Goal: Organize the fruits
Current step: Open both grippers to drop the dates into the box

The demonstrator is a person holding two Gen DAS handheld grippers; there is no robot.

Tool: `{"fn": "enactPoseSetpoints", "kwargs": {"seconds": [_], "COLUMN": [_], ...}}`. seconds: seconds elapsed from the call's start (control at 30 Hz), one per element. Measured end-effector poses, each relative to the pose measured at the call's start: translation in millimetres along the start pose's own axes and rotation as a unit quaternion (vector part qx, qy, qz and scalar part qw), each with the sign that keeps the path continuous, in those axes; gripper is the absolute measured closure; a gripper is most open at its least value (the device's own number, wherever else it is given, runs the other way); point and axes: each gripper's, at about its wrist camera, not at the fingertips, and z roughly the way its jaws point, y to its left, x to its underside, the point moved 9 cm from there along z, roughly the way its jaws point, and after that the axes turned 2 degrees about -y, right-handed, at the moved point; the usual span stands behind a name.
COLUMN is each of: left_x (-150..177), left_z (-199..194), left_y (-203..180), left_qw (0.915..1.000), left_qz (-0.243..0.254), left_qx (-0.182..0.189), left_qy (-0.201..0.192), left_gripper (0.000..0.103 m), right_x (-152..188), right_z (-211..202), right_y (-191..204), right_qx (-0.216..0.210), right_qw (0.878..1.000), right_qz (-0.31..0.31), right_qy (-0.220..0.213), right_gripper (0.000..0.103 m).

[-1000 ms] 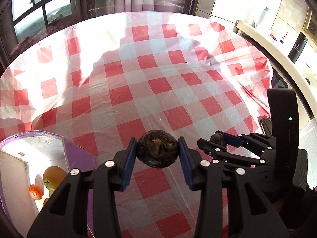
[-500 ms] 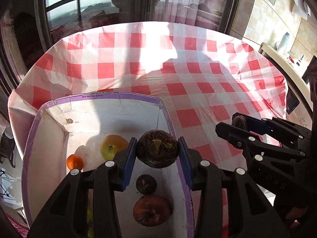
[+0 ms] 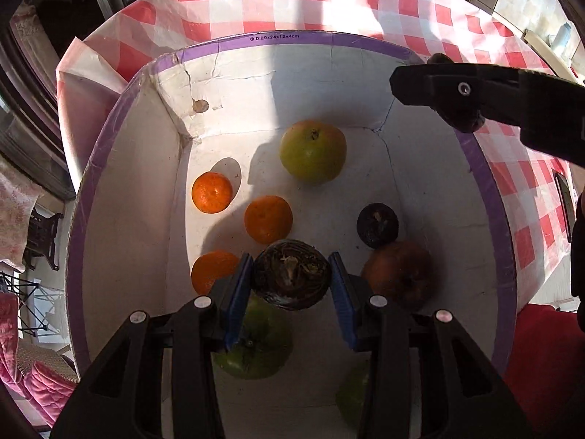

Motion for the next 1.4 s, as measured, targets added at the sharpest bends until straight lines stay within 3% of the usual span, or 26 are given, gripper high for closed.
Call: {"fn": "enactPoseSetpoints", "kwargs": {"seconds": [0.13,0.2,0.37,0.47,0.53,0.63,0.87,0.93,0.97,1.0,1.17,1.27,1.33,1.4], "left_x": [18.7,20.1,17.3,16.6,21.1,22.3,33.2,34.1,33.9,33.2,27.1,21.0,19.0,15.1], "left_z": [17.0,18.3,17.0,0.9,-2.2,3.6,23.2,24.3,24.1,23.5,15.9,4.3,-0.2,-4.1], "left_y": [-10.5,-11.7,-9.4,-22.5,-35.5,-48.5,-52.8,-52.4,-52.4,-52.0,-49.3,-41.3,-32.1,-24.6], "left_qw": [0.9982,0.9978,0.9977,0.9936,0.9877,0.9858,0.9814,0.9816,0.9816,0.9816,0.9828,0.9848,0.9872,0.9893], "left_qz": [0.034,0.048,0.056,0.113,0.155,0.161,0.175,0.171,0.172,0.173,0.169,0.160,0.150,0.138], "left_qx": [0.005,0.002,0.005,0.010,0.013,0.048,0.058,0.062,0.062,0.061,0.067,0.066,0.051,0.038], "left_qy": [0.048,0.047,0.038,-0.005,-0.013,-0.006,0.051,0.057,0.056,0.054,0.032,0.000,-0.014,-0.027], "left_gripper": [0.061,0.061,0.061,0.061,0.061,0.061,0.060,0.060,0.058,0.048,0.015,0.011,0.003,0.002], "right_x": [11.0,20.0,15.1,16.1,26.6,45.1,72.9,70.0,68.0,65.8,61.8,60.0,56.0,50.7], "right_z": [38.9,54.0,65.4,69.0,75.0,87.3,113.4,112.0,110.3,108.9,99.4,95.1,92.5,88.8], "right_y": [10.5,7.2,4.0,8.7,15.1,24.8,20.7,21.5,21.8,22.5,21.2,22.3,25.5,27.1], "right_qx": [0.013,0.026,0.049,0.039,0.034,0.026,0.043,0.033,0.033,0.031,0.031,0.035,0.033,0.033], "right_qw": [0.995,0.991,0.985,0.981,0.975,0.966,0.949,0.953,0.955,0.957,0.965,0.967,0.969,0.972], "right_qz": [-0.031,-0.039,-0.066,-0.071,-0.088,-0.101,-0.097,-0.088,-0.089,-0.091,-0.088,-0.096,-0.097,-0.090], "right_qy": [0.089,0.128,0.153,0.175,0.203,0.236,0.296,0.289,0.282,0.275,0.246,0.234,0.225,0.215], "right_gripper": [0.063,0.063,0.063,0.063,0.063,0.063,0.062,0.056,0.044,0.037,0.032,0.026,0.023,0.021]}}
